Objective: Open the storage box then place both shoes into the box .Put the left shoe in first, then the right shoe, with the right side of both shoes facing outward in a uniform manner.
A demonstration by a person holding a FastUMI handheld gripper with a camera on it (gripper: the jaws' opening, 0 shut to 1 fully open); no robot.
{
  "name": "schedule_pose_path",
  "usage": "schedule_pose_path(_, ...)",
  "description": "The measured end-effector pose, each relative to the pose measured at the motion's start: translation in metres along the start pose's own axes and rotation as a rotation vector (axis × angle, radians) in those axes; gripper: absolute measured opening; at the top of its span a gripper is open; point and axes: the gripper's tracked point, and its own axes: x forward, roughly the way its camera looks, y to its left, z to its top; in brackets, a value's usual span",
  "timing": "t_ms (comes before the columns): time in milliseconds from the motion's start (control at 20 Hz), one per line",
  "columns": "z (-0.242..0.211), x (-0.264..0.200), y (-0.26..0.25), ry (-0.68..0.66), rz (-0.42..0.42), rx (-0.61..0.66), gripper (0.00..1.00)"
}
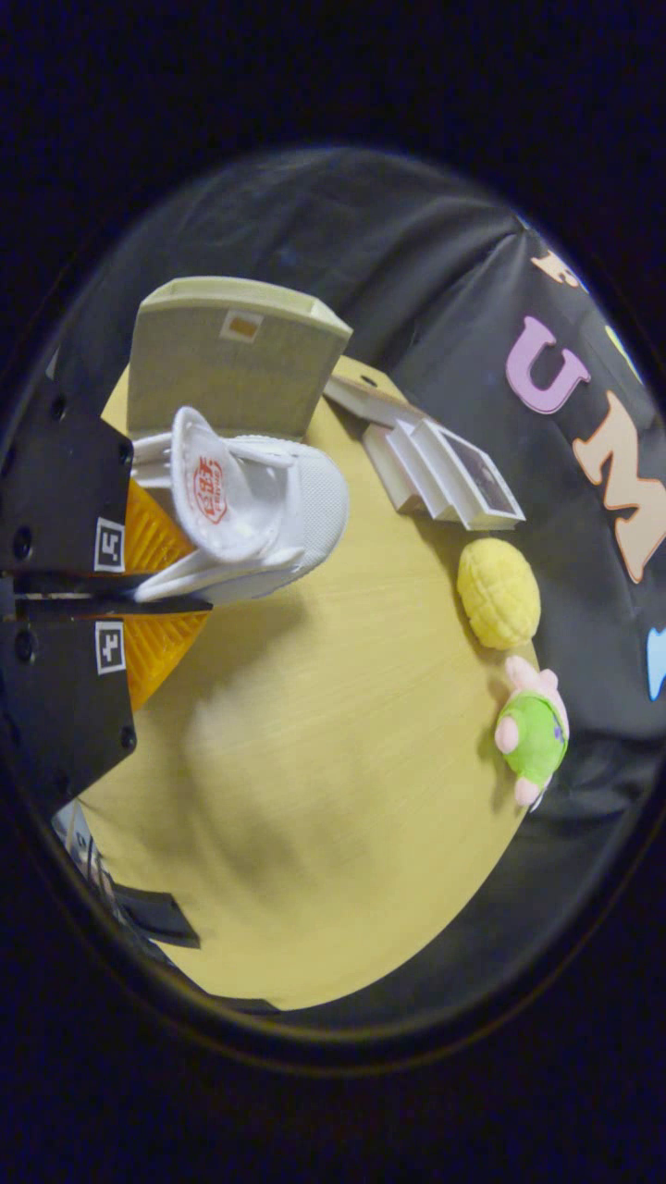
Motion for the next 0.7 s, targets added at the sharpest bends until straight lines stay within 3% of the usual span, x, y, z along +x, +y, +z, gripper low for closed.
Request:
schedule_pose_path(500,0.015,-0.037,0.195,-0.045,0.276,0.050,0.05)
schedule_pose_path(700,0.020,-0.015,0.252,-0.074,0.262,0.047,0.05)
